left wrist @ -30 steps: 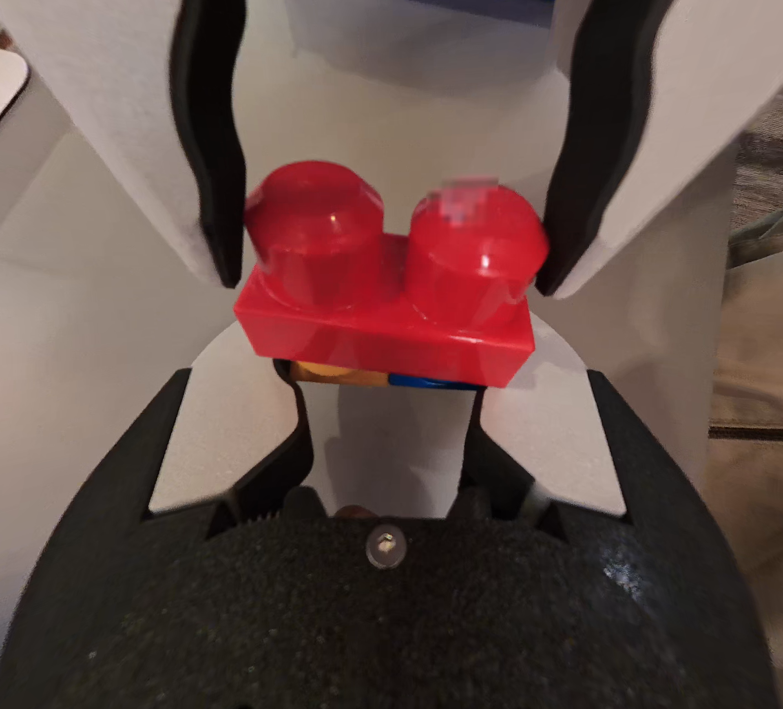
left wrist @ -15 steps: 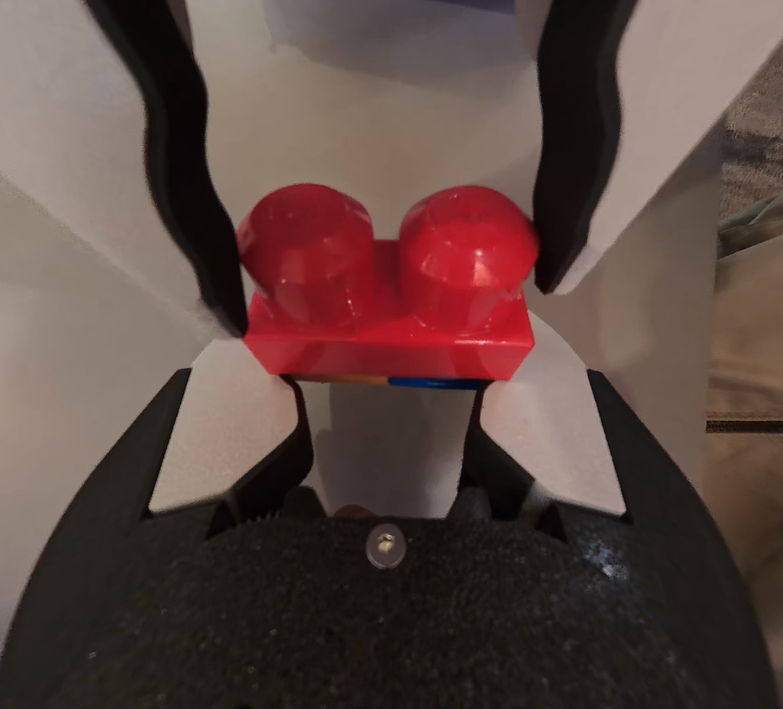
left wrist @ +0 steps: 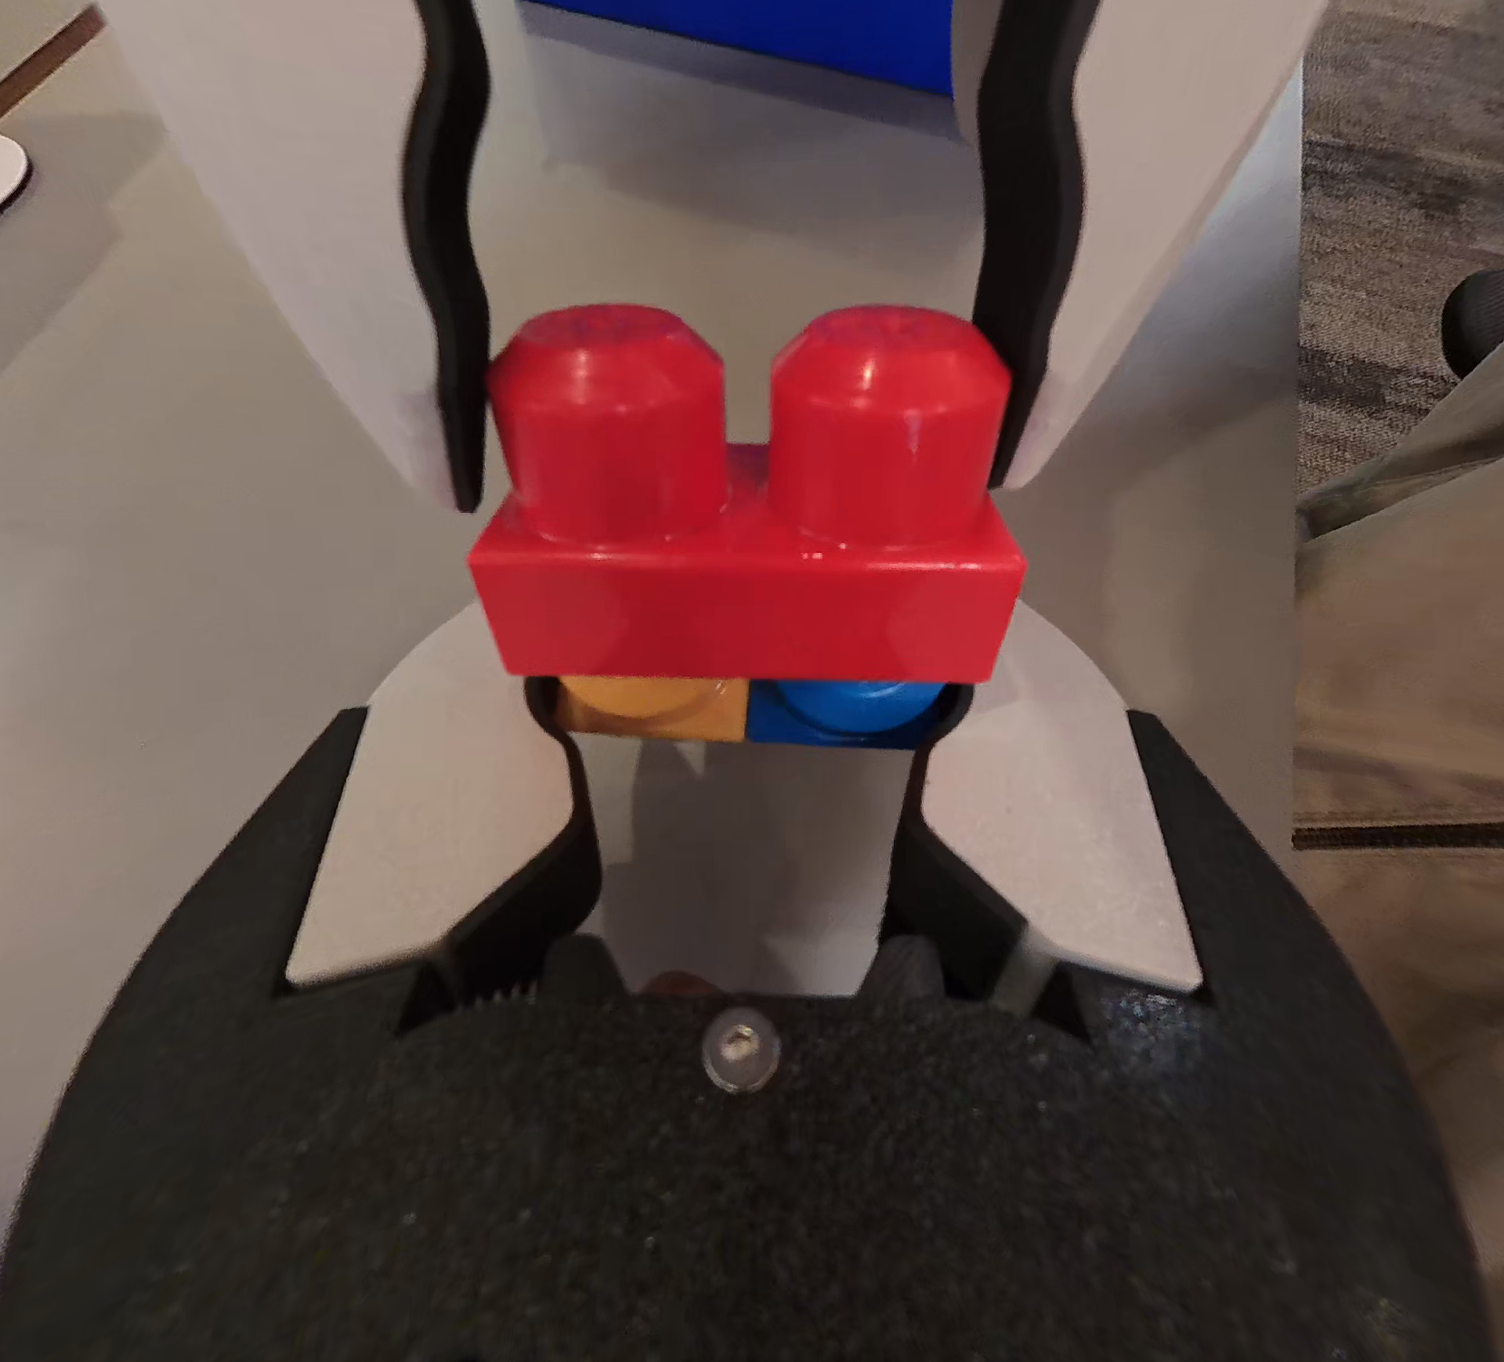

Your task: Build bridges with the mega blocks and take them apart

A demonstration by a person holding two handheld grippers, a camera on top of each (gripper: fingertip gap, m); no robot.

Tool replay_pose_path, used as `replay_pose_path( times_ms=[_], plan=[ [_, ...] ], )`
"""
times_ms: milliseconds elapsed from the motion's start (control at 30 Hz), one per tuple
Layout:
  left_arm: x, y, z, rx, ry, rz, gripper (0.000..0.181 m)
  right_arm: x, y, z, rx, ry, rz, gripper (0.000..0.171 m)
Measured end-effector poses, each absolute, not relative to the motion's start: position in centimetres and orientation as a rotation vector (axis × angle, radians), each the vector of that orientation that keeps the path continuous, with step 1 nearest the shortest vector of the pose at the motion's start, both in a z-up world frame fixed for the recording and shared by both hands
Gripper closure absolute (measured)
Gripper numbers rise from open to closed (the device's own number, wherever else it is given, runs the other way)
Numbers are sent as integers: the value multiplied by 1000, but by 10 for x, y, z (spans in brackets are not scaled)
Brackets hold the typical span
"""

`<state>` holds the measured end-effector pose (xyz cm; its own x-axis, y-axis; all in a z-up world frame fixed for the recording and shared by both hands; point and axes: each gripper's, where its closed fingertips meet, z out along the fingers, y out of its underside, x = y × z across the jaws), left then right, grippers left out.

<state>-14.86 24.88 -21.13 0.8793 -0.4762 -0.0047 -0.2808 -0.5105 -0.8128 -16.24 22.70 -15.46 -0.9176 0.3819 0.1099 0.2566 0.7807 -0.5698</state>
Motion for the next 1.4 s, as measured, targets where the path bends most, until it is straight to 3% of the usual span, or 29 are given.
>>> replay_pose_path(
  times_ms=[300, 700, 833, 1400],
  plan=[
    [-146, 249, -229, -2220, 607, -231, 93, -160, 225, -165, -402, -2884, 431, 105],
    [-142, 253, -204, -2084, 549, -290, 93, -162, 222, -148, -451, -2863, 607, 98],
    [-142, 251, -202, -2065, 529, -329, 93, -164, 220, -140, -441, -2840, 665, 105],
    [-141, 256, -212, -2101, 521, -298, 92, -161, 222, -152, -398, -2842, 466, 105]
  ],
)
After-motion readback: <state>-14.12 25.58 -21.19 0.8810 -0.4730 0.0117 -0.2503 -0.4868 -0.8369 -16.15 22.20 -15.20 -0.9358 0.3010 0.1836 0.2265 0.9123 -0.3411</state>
